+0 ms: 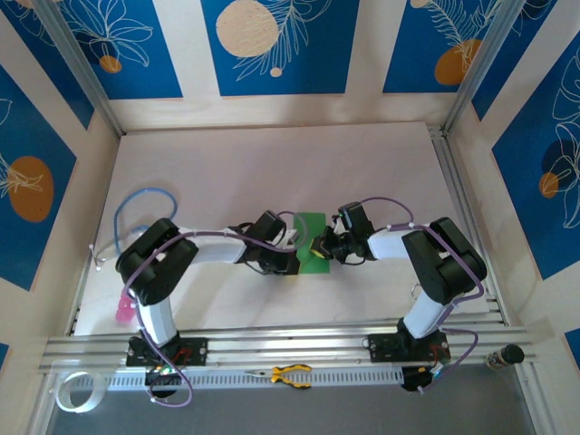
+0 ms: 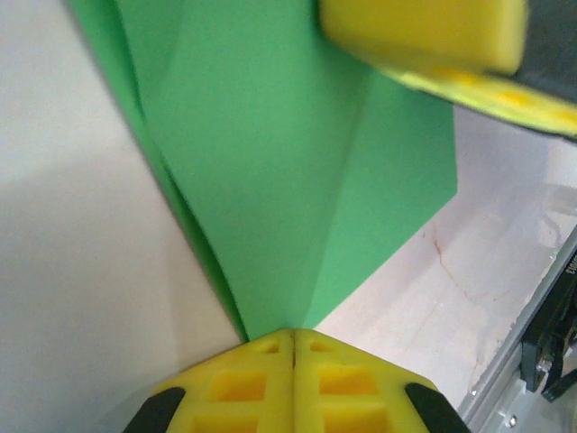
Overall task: Fold a paper plane with a square sheet of paper (pick it up from the middle)
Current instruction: Fold the triangle a second time at the center of the table.
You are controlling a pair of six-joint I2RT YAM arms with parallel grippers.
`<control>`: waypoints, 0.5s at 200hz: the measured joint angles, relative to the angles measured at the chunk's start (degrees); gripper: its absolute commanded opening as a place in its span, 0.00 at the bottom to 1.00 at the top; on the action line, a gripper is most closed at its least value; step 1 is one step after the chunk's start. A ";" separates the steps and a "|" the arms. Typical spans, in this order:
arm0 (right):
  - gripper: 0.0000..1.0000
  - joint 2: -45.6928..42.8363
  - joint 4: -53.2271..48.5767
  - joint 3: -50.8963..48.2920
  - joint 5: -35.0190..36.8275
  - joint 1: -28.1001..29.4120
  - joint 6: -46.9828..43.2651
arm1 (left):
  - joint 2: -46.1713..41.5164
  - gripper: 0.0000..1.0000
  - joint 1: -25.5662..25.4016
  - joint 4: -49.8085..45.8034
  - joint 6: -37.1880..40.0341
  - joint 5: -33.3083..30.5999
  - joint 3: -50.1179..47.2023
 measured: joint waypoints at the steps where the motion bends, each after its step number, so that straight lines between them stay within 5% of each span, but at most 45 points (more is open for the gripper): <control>1: 0.00 0.00 0.00 0.00 -0.02 0.02 0.00 | -0.02 0.04 0.00 -0.04 0.00 0.07 0.00; 100: 0.00 0.22 -0.02 0.13 -0.63 -0.20 -0.17 | -3.72 0.04 1.14 -0.90 -1.36 -0.76 5.01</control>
